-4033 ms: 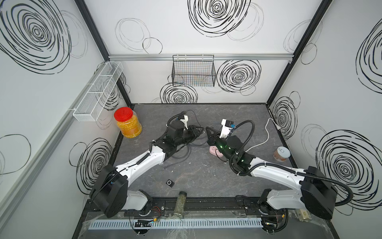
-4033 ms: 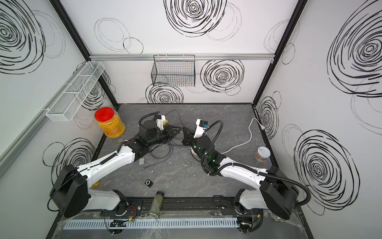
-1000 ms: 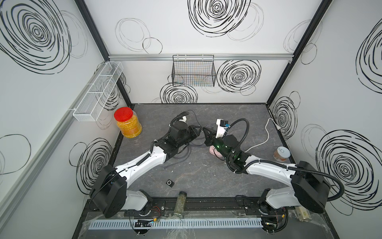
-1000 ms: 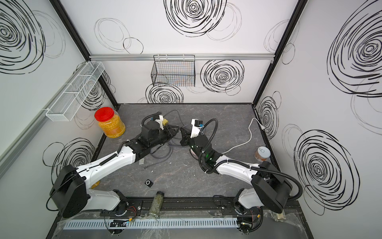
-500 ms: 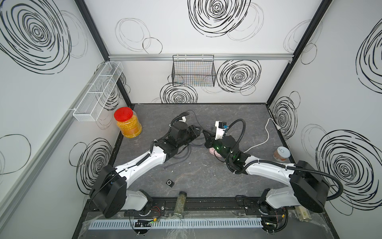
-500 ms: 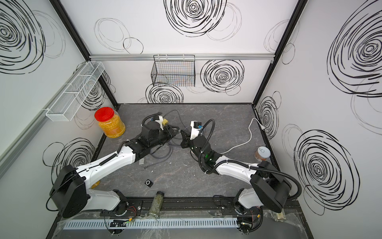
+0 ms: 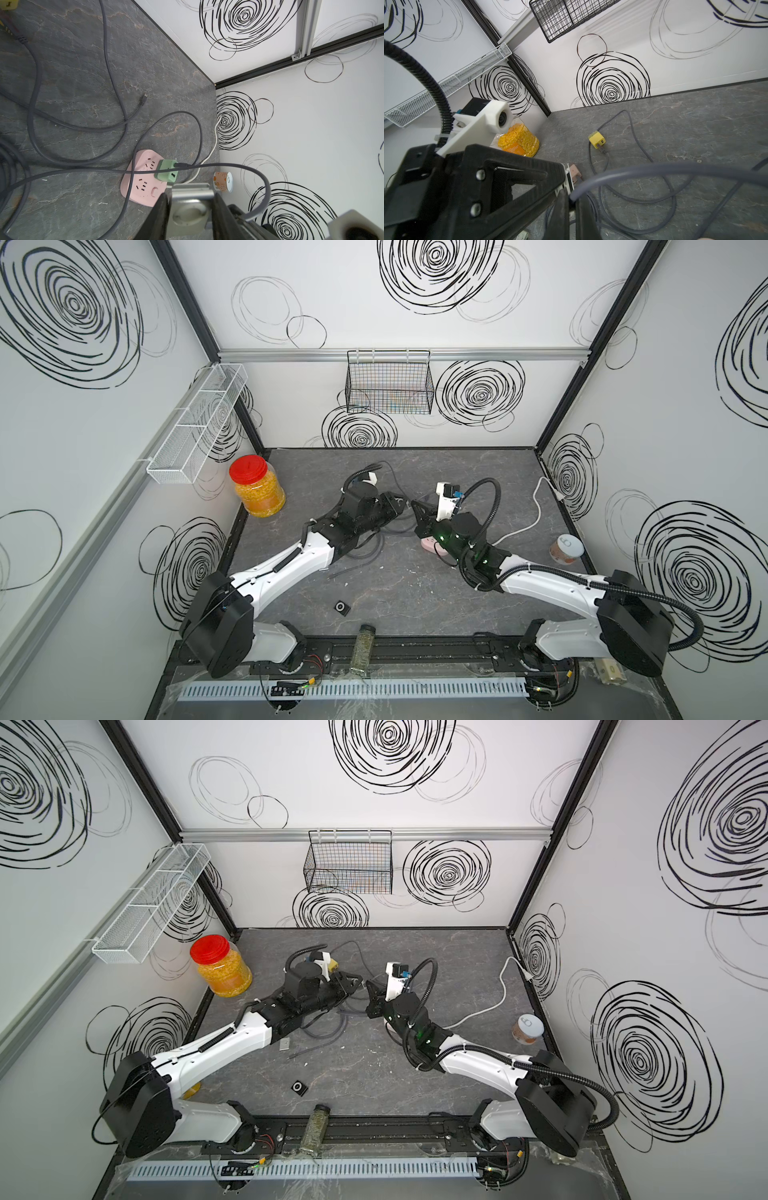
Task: Charge mp3
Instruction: Insert the charging cable into the MP3 player.
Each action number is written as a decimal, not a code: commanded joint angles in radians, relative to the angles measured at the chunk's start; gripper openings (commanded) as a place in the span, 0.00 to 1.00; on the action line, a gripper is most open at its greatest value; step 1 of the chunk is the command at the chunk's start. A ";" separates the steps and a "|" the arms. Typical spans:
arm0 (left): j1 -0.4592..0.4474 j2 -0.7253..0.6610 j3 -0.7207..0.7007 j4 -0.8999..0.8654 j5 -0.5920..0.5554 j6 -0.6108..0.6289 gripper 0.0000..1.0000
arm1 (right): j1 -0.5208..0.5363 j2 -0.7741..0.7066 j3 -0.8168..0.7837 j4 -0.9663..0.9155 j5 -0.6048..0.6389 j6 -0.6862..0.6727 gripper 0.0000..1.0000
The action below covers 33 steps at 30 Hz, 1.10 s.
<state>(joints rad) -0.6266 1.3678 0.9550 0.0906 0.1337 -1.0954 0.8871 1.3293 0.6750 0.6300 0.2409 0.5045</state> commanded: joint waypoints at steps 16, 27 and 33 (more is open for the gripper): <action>-0.059 -0.012 0.088 0.322 0.095 -0.025 0.30 | 0.032 0.051 -0.010 -0.170 -0.145 -0.037 0.00; -0.065 0.008 0.090 0.299 0.070 0.024 0.27 | 0.046 0.046 0.032 -0.218 -0.195 -0.028 0.00; -0.086 0.008 0.113 0.211 0.023 0.095 0.27 | 0.046 0.023 0.066 -0.247 -0.212 -0.020 0.13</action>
<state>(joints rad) -0.6476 1.3941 0.9680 0.0616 0.0868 -1.0431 0.8871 1.3331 0.7277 0.5171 0.2310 0.4873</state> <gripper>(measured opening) 0.313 0.116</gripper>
